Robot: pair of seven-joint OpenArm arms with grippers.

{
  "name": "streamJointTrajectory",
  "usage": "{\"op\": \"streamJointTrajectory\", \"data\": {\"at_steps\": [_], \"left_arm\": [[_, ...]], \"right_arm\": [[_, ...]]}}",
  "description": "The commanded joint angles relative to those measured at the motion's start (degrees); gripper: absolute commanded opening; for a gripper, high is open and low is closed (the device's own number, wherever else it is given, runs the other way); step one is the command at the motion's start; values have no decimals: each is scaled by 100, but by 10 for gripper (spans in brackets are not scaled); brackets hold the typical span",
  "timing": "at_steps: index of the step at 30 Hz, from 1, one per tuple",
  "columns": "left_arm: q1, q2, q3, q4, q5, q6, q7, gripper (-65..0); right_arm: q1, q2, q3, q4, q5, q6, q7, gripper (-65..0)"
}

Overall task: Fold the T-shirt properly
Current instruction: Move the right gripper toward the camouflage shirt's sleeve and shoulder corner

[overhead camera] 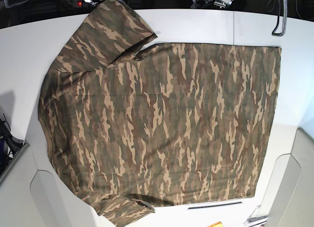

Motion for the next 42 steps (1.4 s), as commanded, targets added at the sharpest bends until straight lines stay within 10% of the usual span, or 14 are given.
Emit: {"op": "streamJointTrajectory", "data": {"at_steps": [1, 13, 26, 34, 42], "left_arm": [[0, -20, 9, 33, 0, -68, 22, -594], [0, -33, 2, 33, 2, -708, 24, -592], [780, -442, -9, 525, -905, -1327, 385, -592], [2006, -949, -258, 2236, -903, -1353, 372, -592], [3222, -1067, -2076, 3792, -1115, -1539, 804, -592]], "right_arm": [[-4, 15, -9, 31, -9, 42, 26, -557], [-35, 15, -9, 35, -7, 120, 26, -557], [-348, 96, -9, 144, -4, 966, 0, -557], [-1451, 994, -7, 1834, 737, 1482, 0, -557], [-2911, 2144, 623, 4441, 1910, 2081, -387, -557]]}}
